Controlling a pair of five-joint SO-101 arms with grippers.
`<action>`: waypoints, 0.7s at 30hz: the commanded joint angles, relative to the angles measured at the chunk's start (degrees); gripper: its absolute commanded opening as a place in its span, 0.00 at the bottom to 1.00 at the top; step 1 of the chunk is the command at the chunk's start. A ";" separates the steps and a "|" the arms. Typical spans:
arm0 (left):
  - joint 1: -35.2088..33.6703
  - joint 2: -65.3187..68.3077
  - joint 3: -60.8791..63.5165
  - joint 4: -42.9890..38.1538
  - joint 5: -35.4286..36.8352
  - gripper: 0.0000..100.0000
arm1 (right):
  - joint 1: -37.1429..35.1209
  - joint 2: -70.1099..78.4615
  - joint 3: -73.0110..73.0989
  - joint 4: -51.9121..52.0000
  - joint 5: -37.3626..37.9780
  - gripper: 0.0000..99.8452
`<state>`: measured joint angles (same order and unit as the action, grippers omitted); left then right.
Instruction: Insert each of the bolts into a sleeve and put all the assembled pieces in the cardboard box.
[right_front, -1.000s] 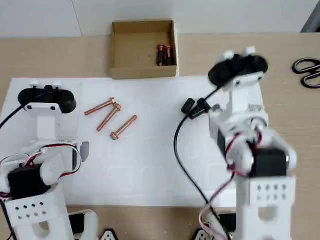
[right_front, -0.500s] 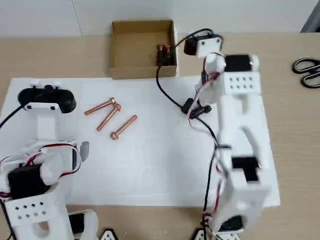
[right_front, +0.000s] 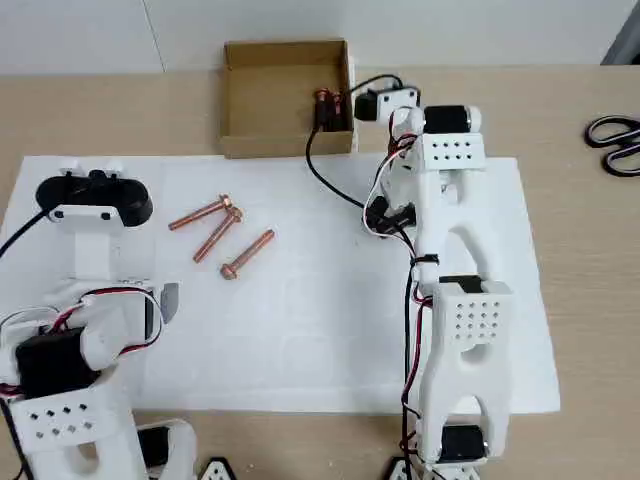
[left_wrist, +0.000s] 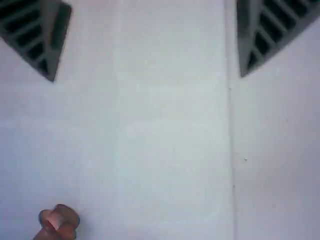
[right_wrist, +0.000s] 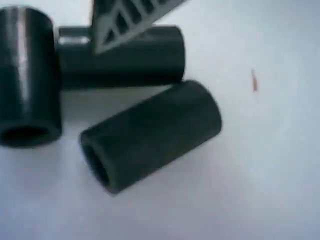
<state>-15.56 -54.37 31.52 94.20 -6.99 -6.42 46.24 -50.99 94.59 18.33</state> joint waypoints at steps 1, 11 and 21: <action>0.00 -0.70 -1.89 0.09 -0.18 0.22 | 0.48 0.75 -2.90 -1.63 0.44 0.16; 0.18 -0.70 -0.13 -0.62 -0.18 0.22 | 0.66 6.20 -2.90 -5.05 0.62 0.16; 0.18 -0.70 -0.13 -0.62 -0.18 0.22 | 1.45 9.27 -2.90 -5.32 0.53 0.02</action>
<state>-15.56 -54.37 31.52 94.20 -6.99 -5.45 55.47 -54.07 89.32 18.42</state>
